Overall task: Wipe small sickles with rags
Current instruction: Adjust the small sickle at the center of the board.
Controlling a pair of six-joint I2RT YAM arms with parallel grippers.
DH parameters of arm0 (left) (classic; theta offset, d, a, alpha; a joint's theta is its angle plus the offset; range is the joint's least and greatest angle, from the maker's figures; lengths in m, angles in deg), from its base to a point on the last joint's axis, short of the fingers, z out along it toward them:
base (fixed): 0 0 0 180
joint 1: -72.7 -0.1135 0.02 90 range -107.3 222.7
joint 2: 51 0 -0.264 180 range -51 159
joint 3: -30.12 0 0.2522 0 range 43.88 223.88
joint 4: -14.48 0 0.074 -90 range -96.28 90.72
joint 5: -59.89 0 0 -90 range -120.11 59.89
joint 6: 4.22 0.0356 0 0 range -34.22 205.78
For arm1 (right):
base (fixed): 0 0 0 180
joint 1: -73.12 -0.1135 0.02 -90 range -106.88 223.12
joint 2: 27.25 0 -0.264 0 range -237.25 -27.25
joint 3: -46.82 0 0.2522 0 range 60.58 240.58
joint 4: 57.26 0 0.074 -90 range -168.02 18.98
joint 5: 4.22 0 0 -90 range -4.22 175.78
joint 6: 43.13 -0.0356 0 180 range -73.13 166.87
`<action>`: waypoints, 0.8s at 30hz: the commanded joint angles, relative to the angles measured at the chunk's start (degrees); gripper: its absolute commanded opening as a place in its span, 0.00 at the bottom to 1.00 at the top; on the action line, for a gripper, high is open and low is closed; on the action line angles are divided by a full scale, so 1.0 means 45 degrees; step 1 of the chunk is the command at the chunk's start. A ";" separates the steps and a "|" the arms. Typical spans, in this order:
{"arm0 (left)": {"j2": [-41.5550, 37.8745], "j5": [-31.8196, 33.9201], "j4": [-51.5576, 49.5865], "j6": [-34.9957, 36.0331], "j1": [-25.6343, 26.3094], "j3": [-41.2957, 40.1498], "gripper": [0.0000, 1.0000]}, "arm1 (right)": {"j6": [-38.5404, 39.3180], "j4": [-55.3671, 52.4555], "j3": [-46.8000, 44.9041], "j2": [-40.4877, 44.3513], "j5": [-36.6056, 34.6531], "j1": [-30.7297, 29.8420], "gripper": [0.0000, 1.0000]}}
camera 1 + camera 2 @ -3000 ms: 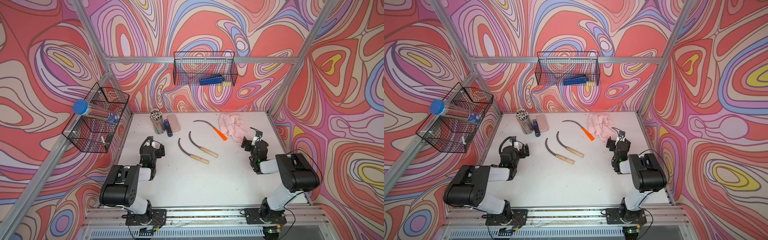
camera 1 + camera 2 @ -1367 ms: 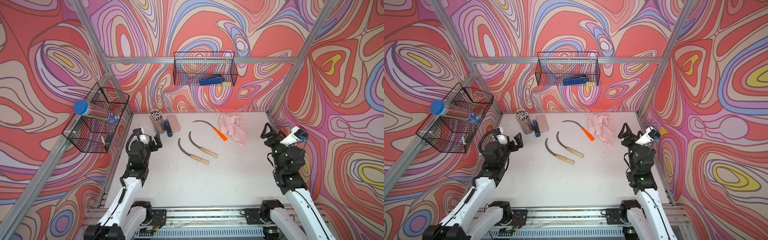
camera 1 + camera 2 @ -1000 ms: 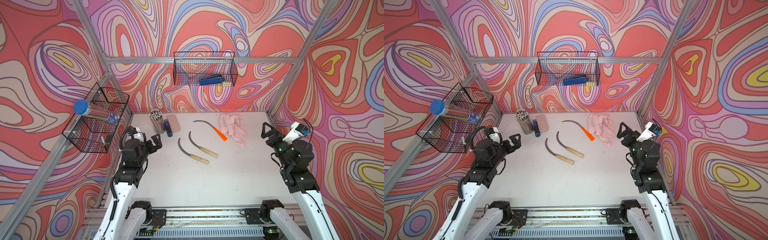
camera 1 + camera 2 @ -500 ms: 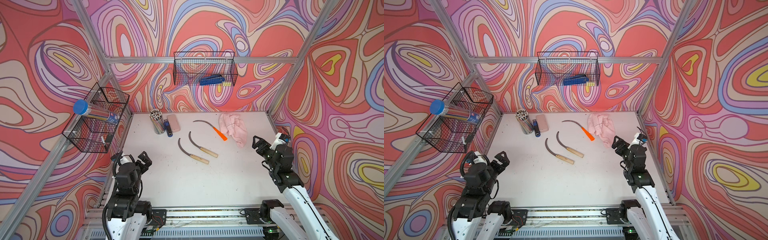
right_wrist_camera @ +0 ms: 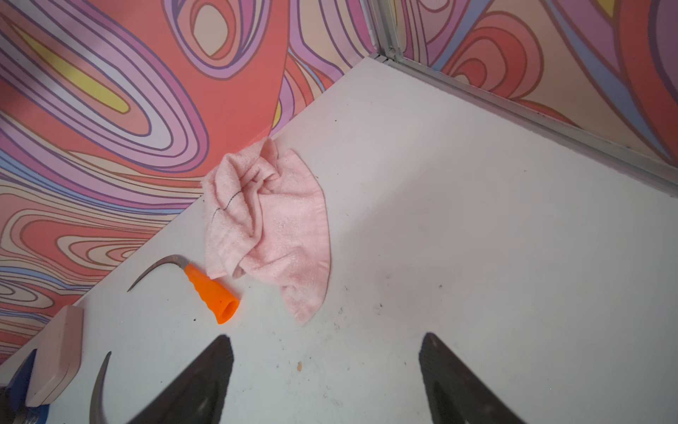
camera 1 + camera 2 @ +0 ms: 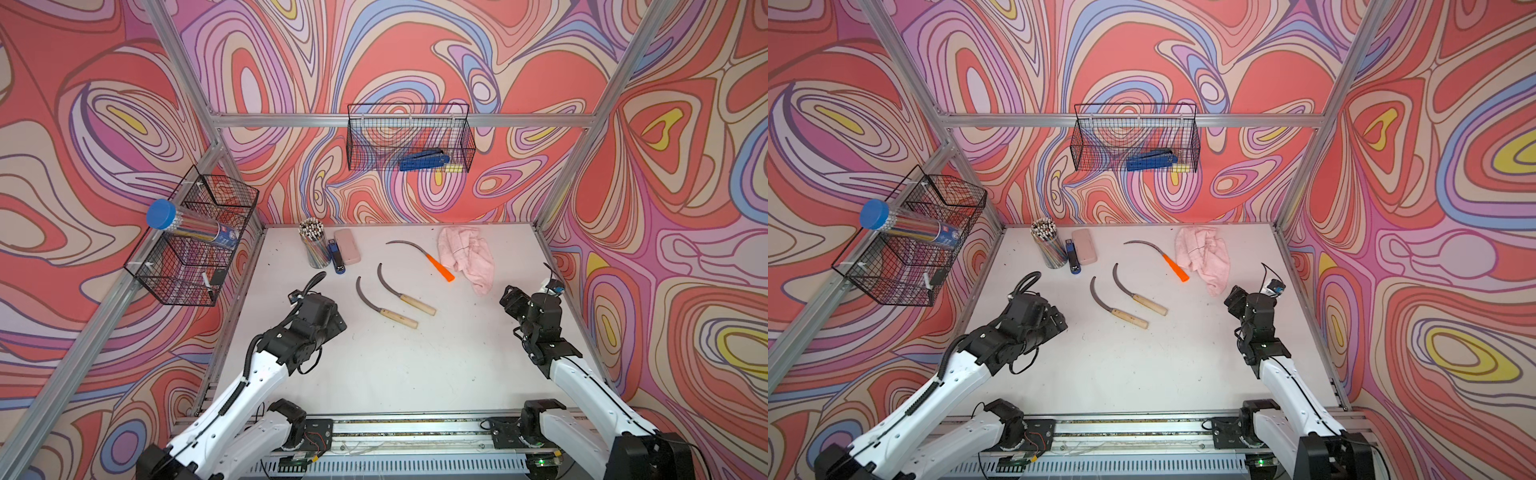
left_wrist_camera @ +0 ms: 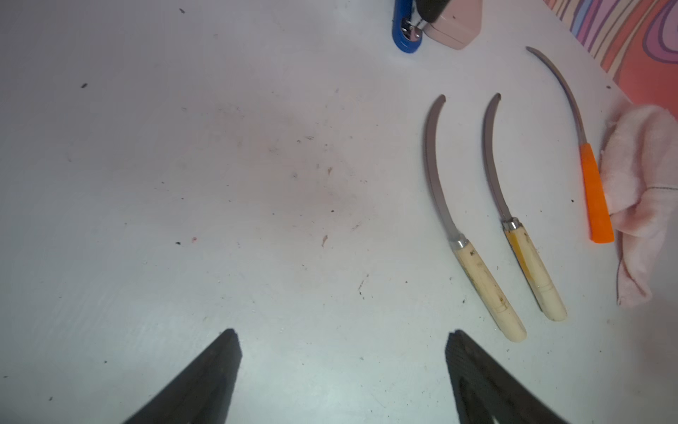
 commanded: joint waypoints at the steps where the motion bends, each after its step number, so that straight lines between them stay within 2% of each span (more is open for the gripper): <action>1: 0.0889 0.1967 -0.1006 -0.3351 0.1794 0.0455 0.85 | -0.0209 0.1153 -0.0412 -0.0277 -0.0212 -0.0036 0.80; 4: 0.1935 0.2886 -0.0830 -0.4826 0.3350 0.0781 0.85 | -0.0265 0.1233 -0.0741 0.0145 -0.0093 -0.0024 0.80; 8: 0.3660 0.2850 -0.0468 -0.5009 0.4234 0.1833 0.86 | -0.0305 0.1630 -0.1481 0.1046 0.0242 -0.0027 0.81; 12: 0.5185 0.2873 -0.0516 -0.5031 0.4838 0.3085 0.86 | -0.0288 0.1670 -0.1682 0.1366 0.0409 -0.0037 0.81; 16: 0.6531 0.3736 -0.1107 -0.5357 0.5532 0.4452 0.88 | -0.0164 0.1851 -0.1384 0.0635 0.0779 -0.0057 0.80; 24: 0.8856 0.3765 -0.1620 -0.5834 0.5761 0.6046 0.90 | -0.0056 0.1901 -0.0811 -0.0509 0.1183 -0.0074 0.77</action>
